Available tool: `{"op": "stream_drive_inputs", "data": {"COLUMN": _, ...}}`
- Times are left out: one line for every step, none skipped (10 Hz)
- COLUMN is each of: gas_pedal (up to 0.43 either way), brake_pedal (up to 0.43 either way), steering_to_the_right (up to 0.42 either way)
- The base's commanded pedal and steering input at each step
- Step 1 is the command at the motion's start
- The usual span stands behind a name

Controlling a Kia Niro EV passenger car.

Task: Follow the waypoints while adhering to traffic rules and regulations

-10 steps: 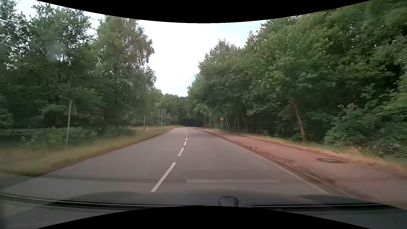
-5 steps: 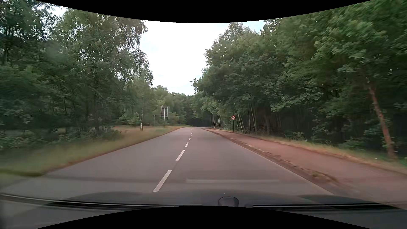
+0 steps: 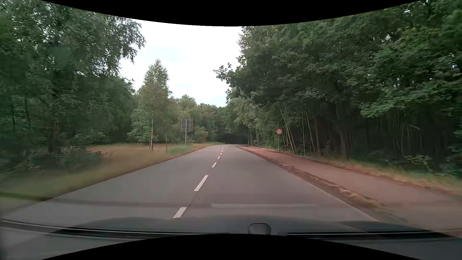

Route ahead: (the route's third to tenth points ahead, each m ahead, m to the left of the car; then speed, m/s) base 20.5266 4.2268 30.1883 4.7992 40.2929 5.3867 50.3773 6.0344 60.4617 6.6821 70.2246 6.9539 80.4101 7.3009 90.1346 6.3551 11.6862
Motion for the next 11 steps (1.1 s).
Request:
{"op": "stream_drive_inputs", "data": {"gas_pedal": 0.197, "brake_pedal": 0.000, "steering_to_the_right": -0.017}}
{"op": "stream_drive_inputs", "data": {"gas_pedal": 0.197, "brake_pedal": 0.000, "steering_to_the_right": -0.016}}
{"op": "stream_drive_inputs", "data": {"gas_pedal": 0.197, "brake_pedal": 0.000, "steering_to_the_right": -0.015}}
{"op": "stream_drive_inputs", "data": {"gas_pedal": 0.197, "brake_pedal": 0.000, "steering_to_the_right": -0.013}}
{"op": "stream_drive_inputs", "data": {"gas_pedal": 0.197, "brake_pedal": 0.000, "steering_to_the_right": -0.013}}
{"op": "stream_drive_inputs", "data": {"gas_pedal": 0.197, "brake_pedal": 0.000, "steering_to_the_right": -0.012}}
{"op": "stream_drive_inputs", "data": {"gas_pedal": 0.197, "brake_pedal": 0.000, "steering_to_the_right": -0.011}}
{"op": "stream_drive_inputs", "data": {"gas_pedal": 0.209, "brake_pedal": 0.000, "steering_to_the_right": -0.012}}
{"op": "stream_drive_inputs", "data": {"gas_pedal": 0.209, "brake_pedal": 0.000, "steering_to_the_right": -0.014}}
{"op": "stream_drive_inputs", "data": {"gas_pedal": 0.209, "brake_pedal": 0.000, "steering_to_the_right": -0.014}}
{"op": "stream_drive_inputs", "data": {"gas_pedal": 0.209, "brake_pedal": 0.000, "steering_to_the_right": -0.016}}
